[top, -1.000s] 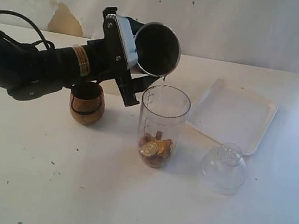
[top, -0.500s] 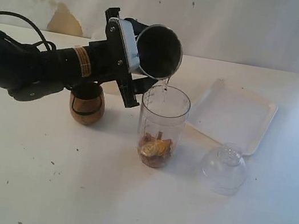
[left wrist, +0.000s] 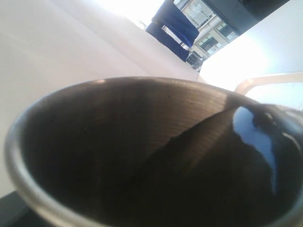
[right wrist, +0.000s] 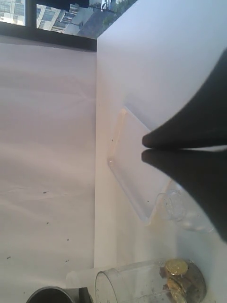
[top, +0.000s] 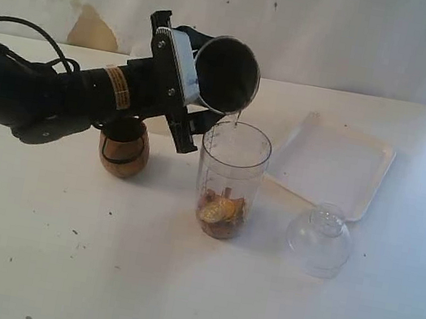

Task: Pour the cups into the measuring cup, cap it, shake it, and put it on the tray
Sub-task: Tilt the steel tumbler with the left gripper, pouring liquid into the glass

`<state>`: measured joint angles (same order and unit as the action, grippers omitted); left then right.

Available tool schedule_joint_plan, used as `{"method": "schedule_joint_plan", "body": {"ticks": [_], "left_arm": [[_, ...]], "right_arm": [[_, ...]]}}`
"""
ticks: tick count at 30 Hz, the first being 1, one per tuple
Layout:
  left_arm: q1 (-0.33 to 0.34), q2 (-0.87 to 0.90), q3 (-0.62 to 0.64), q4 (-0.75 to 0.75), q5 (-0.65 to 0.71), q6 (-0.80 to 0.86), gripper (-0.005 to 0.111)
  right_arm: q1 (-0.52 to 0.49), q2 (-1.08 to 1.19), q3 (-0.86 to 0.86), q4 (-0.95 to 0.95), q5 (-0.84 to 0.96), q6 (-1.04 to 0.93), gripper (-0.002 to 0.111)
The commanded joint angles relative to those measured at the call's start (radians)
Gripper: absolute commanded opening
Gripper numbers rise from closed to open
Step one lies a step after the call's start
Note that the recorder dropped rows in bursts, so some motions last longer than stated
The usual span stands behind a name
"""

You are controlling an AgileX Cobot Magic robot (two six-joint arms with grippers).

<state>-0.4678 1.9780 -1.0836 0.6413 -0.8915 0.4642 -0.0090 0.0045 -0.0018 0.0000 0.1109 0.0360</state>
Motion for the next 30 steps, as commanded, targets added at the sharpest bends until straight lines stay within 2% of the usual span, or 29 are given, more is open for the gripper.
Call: {"method": "schedule_joint_plan", "body": {"ticks": [1, 15, 30], "left_arm": [[-0.002, -0.014, -0.014, -0.013, -0.049, 0.010, 0.000], [-0.002, -0.014, -0.047, 0.017, -0.013, 0.010, 0.000], [-0.002, -0.014, -0.047, 0.018, -0.034, 0.043, 0.000]], "right_arm": [[-0.004, -0.004, 0.002, 0.000, 0.000, 0.003, 0.000], [-0.004, -0.004, 0.002, 0.000, 0.000, 0.003, 0.000], [-0.004, -0.004, 0.002, 0.000, 0.000, 0.003, 0.000]]}}
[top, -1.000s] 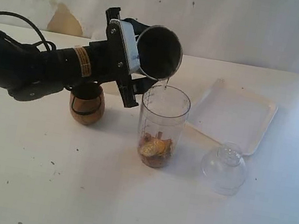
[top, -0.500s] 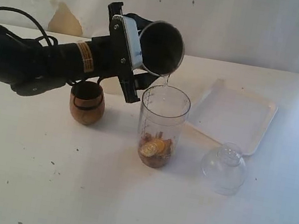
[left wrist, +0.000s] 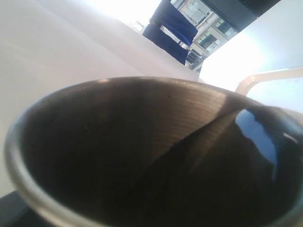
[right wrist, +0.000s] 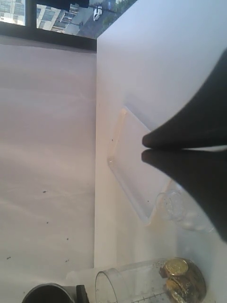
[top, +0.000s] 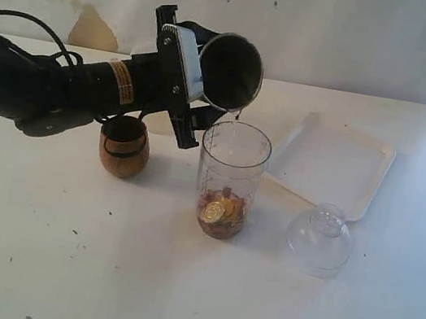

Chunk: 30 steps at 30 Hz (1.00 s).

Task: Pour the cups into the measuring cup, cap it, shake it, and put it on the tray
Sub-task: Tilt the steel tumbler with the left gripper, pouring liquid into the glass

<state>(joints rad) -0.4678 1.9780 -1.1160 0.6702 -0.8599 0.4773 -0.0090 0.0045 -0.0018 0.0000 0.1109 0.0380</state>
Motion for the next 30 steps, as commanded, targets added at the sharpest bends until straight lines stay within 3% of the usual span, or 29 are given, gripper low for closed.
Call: {"method": "schedule_joint_plan", "body": {"ticks": [1, 30], "left_arm": [[-0.002, -0.014, -0.015, -0.011, -0.066, 0.033, 0.000], [-0.002, -0.014, -0.015, 0.018, -0.089, 0.045, 0.000]], "right_arm": [[-0.004, -0.004, 0.002, 0.000, 0.000, 0.001, 0.000], [-0.004, -0.004, 0.002, 0.000, 0.000, 0.001, 0.000]]}}
